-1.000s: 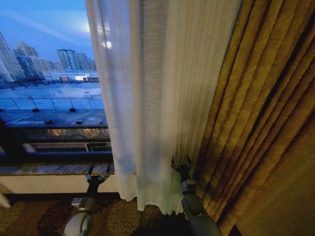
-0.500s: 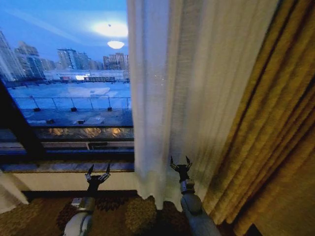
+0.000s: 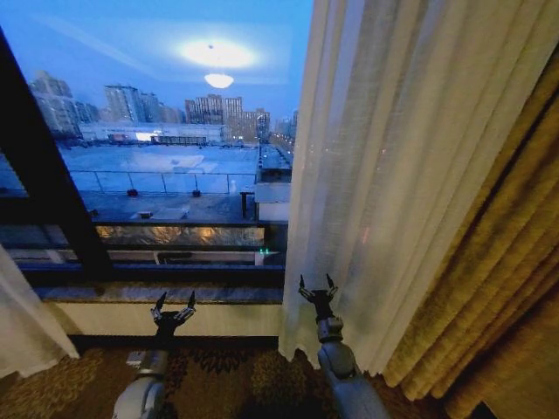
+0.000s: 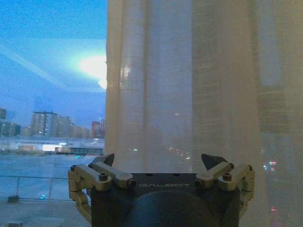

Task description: Open the curtains by pulling them apart, changing their state from closed to fully open.

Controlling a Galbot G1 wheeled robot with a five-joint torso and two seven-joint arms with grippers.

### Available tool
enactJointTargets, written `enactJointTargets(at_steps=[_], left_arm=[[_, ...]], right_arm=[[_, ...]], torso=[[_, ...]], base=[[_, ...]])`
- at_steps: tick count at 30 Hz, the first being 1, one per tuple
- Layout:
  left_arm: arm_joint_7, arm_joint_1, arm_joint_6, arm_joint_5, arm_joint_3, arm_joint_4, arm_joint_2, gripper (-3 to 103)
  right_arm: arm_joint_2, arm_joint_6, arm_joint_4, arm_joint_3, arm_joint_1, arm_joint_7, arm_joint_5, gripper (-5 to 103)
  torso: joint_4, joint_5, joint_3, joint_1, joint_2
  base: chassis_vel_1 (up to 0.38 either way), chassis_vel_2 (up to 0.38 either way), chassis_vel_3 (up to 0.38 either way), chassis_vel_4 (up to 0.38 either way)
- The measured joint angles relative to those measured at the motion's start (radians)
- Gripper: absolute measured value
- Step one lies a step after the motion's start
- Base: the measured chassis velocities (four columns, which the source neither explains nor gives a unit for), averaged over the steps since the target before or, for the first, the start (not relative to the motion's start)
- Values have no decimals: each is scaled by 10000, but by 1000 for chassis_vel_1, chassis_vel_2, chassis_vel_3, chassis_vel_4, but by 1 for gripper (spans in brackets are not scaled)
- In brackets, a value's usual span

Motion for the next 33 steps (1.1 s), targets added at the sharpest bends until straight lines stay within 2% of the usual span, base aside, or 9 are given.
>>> enactJointTargets(at_steps=[14,17,28,33], left_arm=[[0,0,0,0,-4,0,4,100],[0,-1,0,0,-3,0,3,100],[-3,0,0,0,-3,0,3,100],[-4,-1,0,0,-4,0,4,100]], right_arm=[[114,387,-135,-206,38,-54,-90,100],[145,320,-123,-157,40,-31,-542,100],[212,313,-496,-333,459,362,-467,100],[216,-63,-1027,-431,990,662,-697,100]], torso=[[4,-10,2,4,-3],[2,-8,1,4,-3],[3,-7,-1,-3,0],[3,-9,0,-1,1]], base=[[-80,64,76,-66],[0,0,0,0],[5,5,-10,-3],[0,0,0,0]])
